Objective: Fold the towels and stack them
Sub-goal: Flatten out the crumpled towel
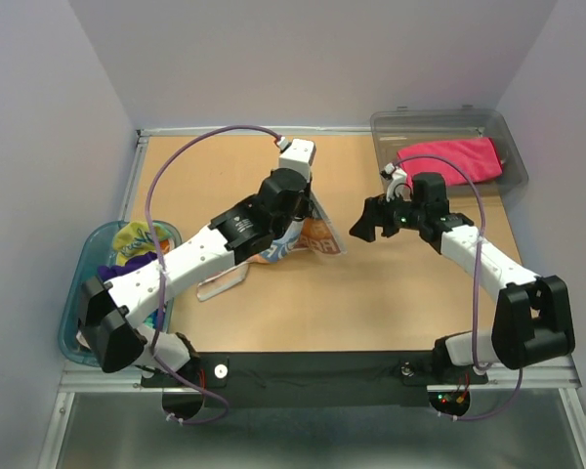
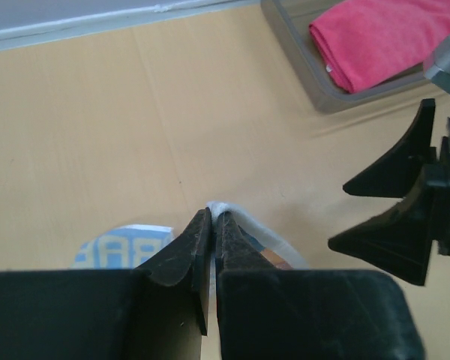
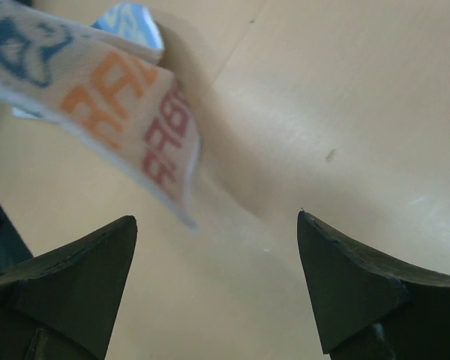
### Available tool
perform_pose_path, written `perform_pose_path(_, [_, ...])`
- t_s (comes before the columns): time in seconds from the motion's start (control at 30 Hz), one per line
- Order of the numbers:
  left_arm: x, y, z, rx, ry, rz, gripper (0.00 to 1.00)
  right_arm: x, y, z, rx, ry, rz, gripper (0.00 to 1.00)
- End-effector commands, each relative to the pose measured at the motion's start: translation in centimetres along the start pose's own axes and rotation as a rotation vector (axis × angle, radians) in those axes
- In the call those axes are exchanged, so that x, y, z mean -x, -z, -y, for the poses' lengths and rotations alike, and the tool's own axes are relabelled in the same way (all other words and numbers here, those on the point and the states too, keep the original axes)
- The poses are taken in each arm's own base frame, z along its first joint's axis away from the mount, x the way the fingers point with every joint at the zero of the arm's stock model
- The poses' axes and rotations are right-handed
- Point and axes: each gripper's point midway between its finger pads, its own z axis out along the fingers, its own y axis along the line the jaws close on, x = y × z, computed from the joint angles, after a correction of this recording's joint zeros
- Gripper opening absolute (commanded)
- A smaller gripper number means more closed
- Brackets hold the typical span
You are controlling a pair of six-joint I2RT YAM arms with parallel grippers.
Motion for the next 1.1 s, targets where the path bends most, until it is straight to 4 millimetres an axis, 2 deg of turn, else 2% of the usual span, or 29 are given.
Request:
perform_pose_path(0.0, [-0.6,-1.0,-0.8,0.038,-0.05,-0.014,0.0,0.6,-0.5,-3.3,0.237,0.084,0.065,0.93])
perform_pose_path(0.03, [-0.7,-1.0,-0.6,0.023,-0.059,-0.014,0.0,0.0,-0.8,-3.3,0.257,0.068,0.063,0.95])
perform_pose_path(0.1, [-0.4,-0.8,-0.5,0.014,-0.06,-0.001,0.0,0.6,-1.0,-3.6,0.285,0.095,0.098,0.96])
perform_pose_path(0.27, [0.2,-0.5,-0.5,0.003,-0.071,0.017,0.0,-1.1,-3.1,-2.4,0.328,0.12,0.085,0.97])
perform_pose_path(0.43, [0.5,-0.1,-0.5,-0.006,-0.071,0.025,0.0,-1.0,-4.8,0.5,0.21,0.147,0.104,0.99])
perform_pose_path(0.57, [0.5,0.0,-0.8,0.002,-0.076,0.026,0.0,-0.9,-5.8,0.9,0.233,0.143,0.092,0.99])
perform_pose_path(0.77, [1.0,0.3,-0.7,-0.001,-0.068,0.038,0.0,-1.7,-6.6,0.2,0.332,0.141,0.073,0.98])
perform_pose_path(0.97, [1.1,0.4,-0.9,0.006,-0.069,0.04,0.0,-1.5,-6.9,-0.5,0.407,0.155,0.076,0.88])
perform_pose_path(1.07, [1.1,0.4,-1.1,0.018,-0.064,0.043,0.0,-1.0,-6.8,-0.9,0.436,0.167,0.086,0.76])
